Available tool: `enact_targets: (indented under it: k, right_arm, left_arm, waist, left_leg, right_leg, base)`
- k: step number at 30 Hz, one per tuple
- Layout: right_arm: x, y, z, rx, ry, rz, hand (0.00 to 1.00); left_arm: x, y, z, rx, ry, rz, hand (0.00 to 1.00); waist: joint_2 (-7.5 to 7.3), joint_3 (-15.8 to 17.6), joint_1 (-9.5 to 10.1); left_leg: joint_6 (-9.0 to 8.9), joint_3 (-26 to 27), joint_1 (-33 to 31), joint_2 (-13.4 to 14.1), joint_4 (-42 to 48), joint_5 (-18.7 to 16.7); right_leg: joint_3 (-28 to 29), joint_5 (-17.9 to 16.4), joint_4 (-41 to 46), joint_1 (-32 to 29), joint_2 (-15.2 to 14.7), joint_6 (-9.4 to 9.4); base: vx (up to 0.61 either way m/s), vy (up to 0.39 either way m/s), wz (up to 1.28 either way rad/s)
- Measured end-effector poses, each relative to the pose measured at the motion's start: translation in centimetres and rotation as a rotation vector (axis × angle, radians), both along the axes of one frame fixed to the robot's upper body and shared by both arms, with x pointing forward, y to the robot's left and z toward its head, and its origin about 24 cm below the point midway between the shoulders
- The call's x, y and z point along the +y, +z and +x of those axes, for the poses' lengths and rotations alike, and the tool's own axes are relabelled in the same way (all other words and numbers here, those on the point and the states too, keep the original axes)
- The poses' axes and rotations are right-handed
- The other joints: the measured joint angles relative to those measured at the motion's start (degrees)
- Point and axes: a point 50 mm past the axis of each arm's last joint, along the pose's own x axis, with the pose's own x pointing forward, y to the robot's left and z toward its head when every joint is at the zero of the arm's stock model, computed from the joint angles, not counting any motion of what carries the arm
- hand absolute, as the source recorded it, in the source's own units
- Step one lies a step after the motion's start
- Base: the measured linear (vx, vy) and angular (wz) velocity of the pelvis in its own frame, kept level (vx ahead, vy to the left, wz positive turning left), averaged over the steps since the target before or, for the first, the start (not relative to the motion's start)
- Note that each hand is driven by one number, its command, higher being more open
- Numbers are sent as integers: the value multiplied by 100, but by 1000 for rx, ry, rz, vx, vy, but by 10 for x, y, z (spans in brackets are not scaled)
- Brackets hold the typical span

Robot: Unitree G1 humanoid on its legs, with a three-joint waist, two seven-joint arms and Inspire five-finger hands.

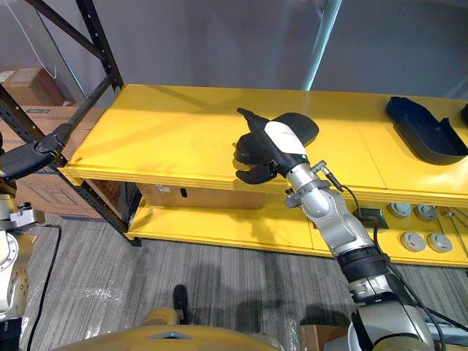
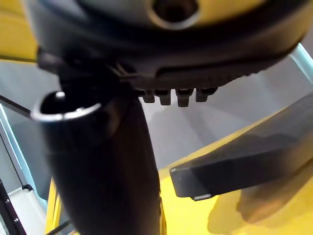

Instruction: Walk over and take three plastic housings, then place them on the shelf

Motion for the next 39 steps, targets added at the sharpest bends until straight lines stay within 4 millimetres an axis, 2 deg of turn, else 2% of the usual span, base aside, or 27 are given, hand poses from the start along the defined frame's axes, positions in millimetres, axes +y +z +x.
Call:
enact_targets:
  k: [4, 8, 20, 22, 23, 24, 25, 27, 32, 39]
  right_arm:
    - [-4, -12, -1, 24, -50, -67, 100]
    - [-25, -28, 2, 56, -187, -63, 100]
    - [-28, -32, 2, -20, -283, 32, 100]
    - [-31, -32, 3, -25, -301, 56, 100]
    - [-31, -32, 4, -24, -315, 83, 100]
    - [-30, -33, 4, -22, -321, 98, 100]
    - [-30, -32, 4, -23, -323, 112, 100]
    - [-32, -31, 4, -16, -331, 168, 100]
    - [-40, -22, 9, 78, -308, 411, 100]
    - [-31, -15, 13, 158, -173, 463, 100]
  left_arm:
    - [0, 0, 0, 0, 0, 0, 100]
    - [-1, -3, -1, 10, -2, -11, 100]
    - [-5, -11, -1, 29, -13, -40, 100]
    - [-5, -12, -1, 30, -14, -51, 100]
    - [-5, -13, -1, 32, -11, -54, 100]
    - [-4, -17, -3, 47, -9, -62, 100]
    - [-3, -17, -3, 49, -14, -69, 100]
    - [-4, -17, -1, 49, -22, -77, 100]
    - [-4, -18, -1, 61, -46, -68, 100]
    - [-4, -19, -2, 73, -64, -61, 100]
  waist:
    - [-48, 51, 2]
    - [-49, 127, 6]
    - [147, 293, -80]
    - [141, 323, -141]
    - [-55, 398, -145]
    - [7, 383, -80]
    - [60, 361, -99]
    - [17, 364, -190]
    - [48, 375, -148]
    - [220, 353, -124]
  left_leg:
    - [-19, -13, -4, -9, 1, 13]
    - [-5, -21, -8, -48, 1, 3]
    - [6, -99, -79, -77, -2, -18]
    - [-185, -102, -150, -110, -3, -181]
    - [-65, -17, -165, -254, 224, -253]
    - [44, -37, -105, -297, 570, -347]
    - [223, -74, -49, -270, 405, -377]
    - [187, -120, 1, -353, 129, -230]
    - [208, -156, 111, -388, 4, -187]
    - [158, -146, 155, -347, 4, -154]
  right_leg:
    - [1, -51, 90, -23, -26, 5]
    - [10, -154, 281, -99, -115, 29]
    - [-40, -247, 481, -206, -185, 47]
    - [-106, -247, 418, -219, -212, 42]
    - [-79, -231, 296, -213, -403, 34]
    - [-19, -214, 259, -204, -365, 56]
    - [-16, -187, 270, -205, -338, 80]
    - [-27, -91, 268, -247, -383, 79]
    - [-30, -91, 367, -207, -406, 85]
    - [-15, -80, 361, -189, -366, 61]
  base:
    - [9, -12, 3]
    - [0, -3, 1]
    - [-51, 1, 3]
    - [-75, 42, 20]
    - [11, 49, -14]
    - [42, 59, -18]
    - [77, 21, -7]
    - [6, 44, 16]
    - [-27, 16, 8]
    - [-5, -12, 0]
